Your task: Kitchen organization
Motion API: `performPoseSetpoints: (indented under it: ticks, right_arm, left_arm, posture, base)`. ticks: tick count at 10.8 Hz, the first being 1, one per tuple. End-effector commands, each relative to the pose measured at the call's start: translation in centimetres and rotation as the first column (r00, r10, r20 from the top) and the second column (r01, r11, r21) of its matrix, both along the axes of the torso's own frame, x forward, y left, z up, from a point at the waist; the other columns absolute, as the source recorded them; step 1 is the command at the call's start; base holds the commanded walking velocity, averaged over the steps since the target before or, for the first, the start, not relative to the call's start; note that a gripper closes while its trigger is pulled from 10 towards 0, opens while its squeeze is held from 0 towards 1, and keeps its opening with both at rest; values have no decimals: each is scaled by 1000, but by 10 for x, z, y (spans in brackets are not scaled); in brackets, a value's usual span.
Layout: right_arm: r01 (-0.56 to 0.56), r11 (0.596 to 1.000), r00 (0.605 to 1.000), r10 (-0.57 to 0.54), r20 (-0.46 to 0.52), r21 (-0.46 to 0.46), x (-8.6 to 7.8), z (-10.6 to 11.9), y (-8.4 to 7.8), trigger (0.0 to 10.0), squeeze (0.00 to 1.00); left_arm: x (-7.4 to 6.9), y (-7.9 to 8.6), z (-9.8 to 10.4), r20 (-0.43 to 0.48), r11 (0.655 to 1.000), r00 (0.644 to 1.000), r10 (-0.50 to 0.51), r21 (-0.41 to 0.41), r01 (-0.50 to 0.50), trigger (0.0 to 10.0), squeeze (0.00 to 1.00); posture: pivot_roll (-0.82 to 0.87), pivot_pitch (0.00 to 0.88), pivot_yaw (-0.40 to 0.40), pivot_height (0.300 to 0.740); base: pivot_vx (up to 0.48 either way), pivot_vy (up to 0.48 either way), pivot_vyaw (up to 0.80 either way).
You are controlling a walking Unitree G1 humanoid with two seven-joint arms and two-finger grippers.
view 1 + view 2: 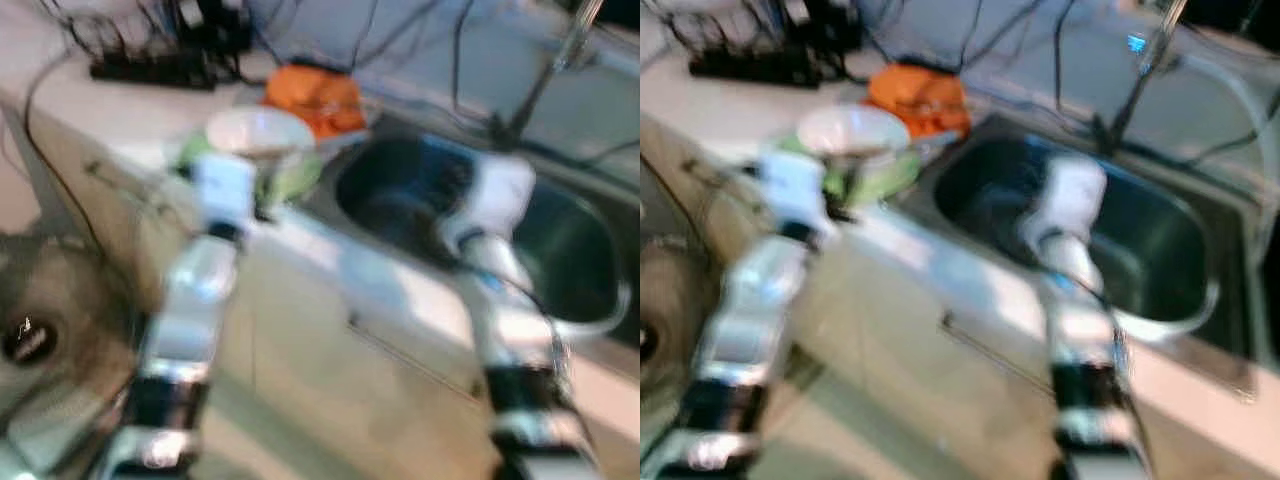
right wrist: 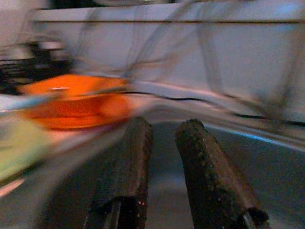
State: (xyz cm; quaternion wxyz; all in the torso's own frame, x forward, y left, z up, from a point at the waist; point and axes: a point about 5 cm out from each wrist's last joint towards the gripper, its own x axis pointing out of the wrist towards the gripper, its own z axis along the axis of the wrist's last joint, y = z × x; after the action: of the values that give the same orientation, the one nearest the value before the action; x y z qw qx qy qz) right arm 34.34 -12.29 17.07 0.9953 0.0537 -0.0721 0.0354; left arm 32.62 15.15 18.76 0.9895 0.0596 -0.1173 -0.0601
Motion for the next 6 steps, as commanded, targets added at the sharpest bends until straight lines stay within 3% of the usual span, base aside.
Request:
performPoseSetpoints:
  ticks: [1,3,6]
  right_arm:
    - [57,998,998,-57,0,-8,-1,-2,-19,10000,0]
    - [62,998,998,-61,3,-9,-2,-2,-20,10000,0]
    - [66,998,998,-66,-4,-13,-1,-4,-20,10000,0]
  left_arm:
    - [1,-15,0,-5,999,999,-46,-13,46,10000,0]
    - [0,-15,0,0,999,999,-49,-11,49,10000,0]
    - [-2,-24,5,32,994,993,-110,-7,110,10000,0]
  posture:
    - [-56,60,-125,740]
    - [-55,63,-124,740]
    - [-54,62,-122,740]
  base:
    - [424,0,-575]
    - [428,0,0]
    - [0,0,0]
